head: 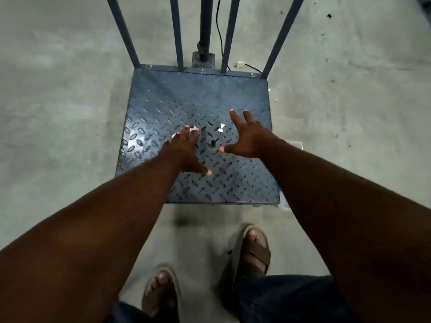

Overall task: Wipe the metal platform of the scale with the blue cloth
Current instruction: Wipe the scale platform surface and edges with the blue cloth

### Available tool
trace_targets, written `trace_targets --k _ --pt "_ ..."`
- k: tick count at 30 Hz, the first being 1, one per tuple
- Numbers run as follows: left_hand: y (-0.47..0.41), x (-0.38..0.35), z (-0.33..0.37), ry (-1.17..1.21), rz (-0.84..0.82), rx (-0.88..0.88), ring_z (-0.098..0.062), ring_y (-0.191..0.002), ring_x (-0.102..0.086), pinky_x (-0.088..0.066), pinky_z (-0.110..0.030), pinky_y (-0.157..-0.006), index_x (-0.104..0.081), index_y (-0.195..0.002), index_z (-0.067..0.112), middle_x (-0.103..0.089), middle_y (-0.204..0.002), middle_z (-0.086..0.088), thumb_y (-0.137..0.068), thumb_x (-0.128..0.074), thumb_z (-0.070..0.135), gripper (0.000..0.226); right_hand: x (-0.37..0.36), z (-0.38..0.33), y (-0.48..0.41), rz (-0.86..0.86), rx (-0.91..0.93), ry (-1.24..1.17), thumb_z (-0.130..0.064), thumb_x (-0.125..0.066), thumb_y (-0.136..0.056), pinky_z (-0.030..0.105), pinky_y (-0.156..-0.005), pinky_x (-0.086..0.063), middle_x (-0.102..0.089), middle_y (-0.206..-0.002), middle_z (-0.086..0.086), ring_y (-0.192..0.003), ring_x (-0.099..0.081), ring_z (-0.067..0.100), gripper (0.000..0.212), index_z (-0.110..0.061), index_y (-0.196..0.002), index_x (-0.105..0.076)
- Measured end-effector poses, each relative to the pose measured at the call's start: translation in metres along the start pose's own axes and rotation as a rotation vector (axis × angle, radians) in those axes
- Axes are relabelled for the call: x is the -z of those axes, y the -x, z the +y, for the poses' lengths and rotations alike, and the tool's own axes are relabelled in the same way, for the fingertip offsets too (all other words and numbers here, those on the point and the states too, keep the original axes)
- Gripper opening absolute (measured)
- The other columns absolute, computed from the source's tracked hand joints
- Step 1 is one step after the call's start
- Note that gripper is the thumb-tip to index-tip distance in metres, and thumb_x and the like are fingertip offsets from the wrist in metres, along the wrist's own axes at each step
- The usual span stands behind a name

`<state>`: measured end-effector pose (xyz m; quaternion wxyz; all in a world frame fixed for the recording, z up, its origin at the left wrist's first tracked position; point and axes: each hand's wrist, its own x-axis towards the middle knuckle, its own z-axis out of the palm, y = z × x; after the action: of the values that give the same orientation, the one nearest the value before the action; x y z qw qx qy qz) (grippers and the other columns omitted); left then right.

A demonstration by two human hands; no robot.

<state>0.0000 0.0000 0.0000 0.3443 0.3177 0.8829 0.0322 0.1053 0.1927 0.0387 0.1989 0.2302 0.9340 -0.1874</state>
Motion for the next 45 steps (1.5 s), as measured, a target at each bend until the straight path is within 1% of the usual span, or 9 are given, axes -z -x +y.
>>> trace_targets --k 11,16,21,24,28,32,37,41,45 --pt "-0.043 0.005 -0.021 -0.256 -0.004 -0.067 -0.035 -0.168 0.013 -0.005 -0.065 -0.132 0.019 -0.17 0.034 0.026 -0.179 -0.001 -0.05 -0.098 0.073 0.172 -0.082 0.002 -0.053 -0.148 -0.082 0.135 -0.086 -0.065 -0.072 0.074 -0.119 -0.014 0.019 -0.17 0.009 -0.155 0.012 0.046 0.122 -0.045 -0.159 0.011" --pt "-0.029 -0.002 -0.028 -0.181 0.012 0.036 -0.041 -0.166 0.013 -0.011 -0.076 -0.126 0.023 -0.169 0.035 0.034 -0.176 -0.003 -0.047 -0.094 0.08 0.175 -0.028 0.016 -0.054 -0.176 -0.048 -0.006 -0.073 -0.07 -0.081 0.057 -0.125 -0.025 -0.009 -0.171 0.016 -0.156 -0.016 0.042 0.115 -0.031 -0.165 -0.003" --pt "-0.023 -0.004 -0.071 -0.232 -0.092 0.03 -0.035 -0.167 0.014 -0.013 -0.065 -0.133 0.024 -0.17 0.024 0.033 -0.176 -0.006 -0.034 -0.08 0.097 0.185 0.018 0.117 -0.03 0.093 -0.207 0.026 -0.044 -0.063 -0.098 0.044 -0.112 -0.042 -0.041 -0.155 0.022 -0.14 -0.046 0.039 0.079 -0.02 -0.162 -0.024" --pt "-0.036 -0.008 -0.095 -0.335 -0.105 -0.082 -0.032 -0.166 0.022 -0.011 -0.058 -0.136 -0.002 -0.174 0.013 0.026 -0.178 -0.012 -0.022 -0.061 0.113 0.192 0.005 0.174 0.003 0.13 -0.382 0.003 -0.024 -0.063 -0.096 0.041 -0.103 -0.046 -0.047 -0.146 0.022 -0.131 -0.052 0.04 0.069 -0.016 -0.158 -0.033" --pt "-0.041 -0.009 -0.094 -0.229 -0.08 -0.057 -0.026 -0.167 0.016 -0.011 -0.054 -0.136 0.005 -0.173 0.01 0.02 -0.18 -0.008 -0.022 -0.081 0.099 0.195 -0.056 0.201 0.028 -0.063 -0.476 -0.077 -0.039 -0.069 -0.094 0.039 -0.098 -0.047 -0.054 -0.14 0.021 -0.126 -0.055 0.038 0.071 -0.01 -0.152 -0.04" --pt "-0.045 -0.009 -0.097 -0.234 -0.116 -0.026 -0.024 -0.166 0.02 -0.011 -0.055 -0.136 0.015 -0.172 0.016 0.03 -0.178 -0.002 -0.013 -0.071 0.106 0.202 -0.08 0.195 0.024 -0.142 -0.493 -0.241 -0.049 -0.066 -0.096 0.043 -0.104 -0.047 -0.057 -0.138 0.017 -0.123 -0.058 0.036 0.067 -0.008 -0.146 -0.045" --pt "-0.035 -0.002 -0.086 -0.211 -0.146 -0.032 -0.025 -0.166 0.018 -0.011 -0.054 -0.136 0.019 -0.171 0.02 0.035 -0.175 0.003 -0.023 -0.078 0.1 0.194 -0.102 0.194 0.014 -0.043 -0.522 -0.317 -0.032 -0.064 -0.098 0.029 -0.067 -0.05 -0.063 -0.11 0.009 -0.088 -0.065 0.029 0.032 -0.013 -0.122 -0.057" --pt "-0.031 -0.003 -0.091 -0.198 -0.137 -0.042 -0.026 -0.167 0.015 -0.015 -0.058 -0.135 0.023 -0.17 0.024 0.037 -0.174 0.006 -0.013 -0.058 0.113 0.198 -0.098 0.207 0.012 0.179 -0.716 -0.402 -0.035 -0.059 -0.086 0.04 -0.082 -0.058 -0.073 -0.101 0.017 -0.097 -0.072 0.038 0.035 -0.008 -0.105 -0.07" --pt "-0.024 0.0 -0.087 -0.223 -0.126 -0.05 -0.024 -0.167 0.017 -0.017 -0.06 -0.134 0.023 -0.17 0.023 0.036 -0.175 0.005 -0.03 -0.074 0.102 0.187 -0.042 0.191 0.023 0.484 -0.775 -0.519 -0.026 -0.056 -0.086 0.034 -0.079 -0.042 -0.068 -0.111 0.017 -0.102 -0.065 0.034 0.035 -0.013 -0.116 -0.065"
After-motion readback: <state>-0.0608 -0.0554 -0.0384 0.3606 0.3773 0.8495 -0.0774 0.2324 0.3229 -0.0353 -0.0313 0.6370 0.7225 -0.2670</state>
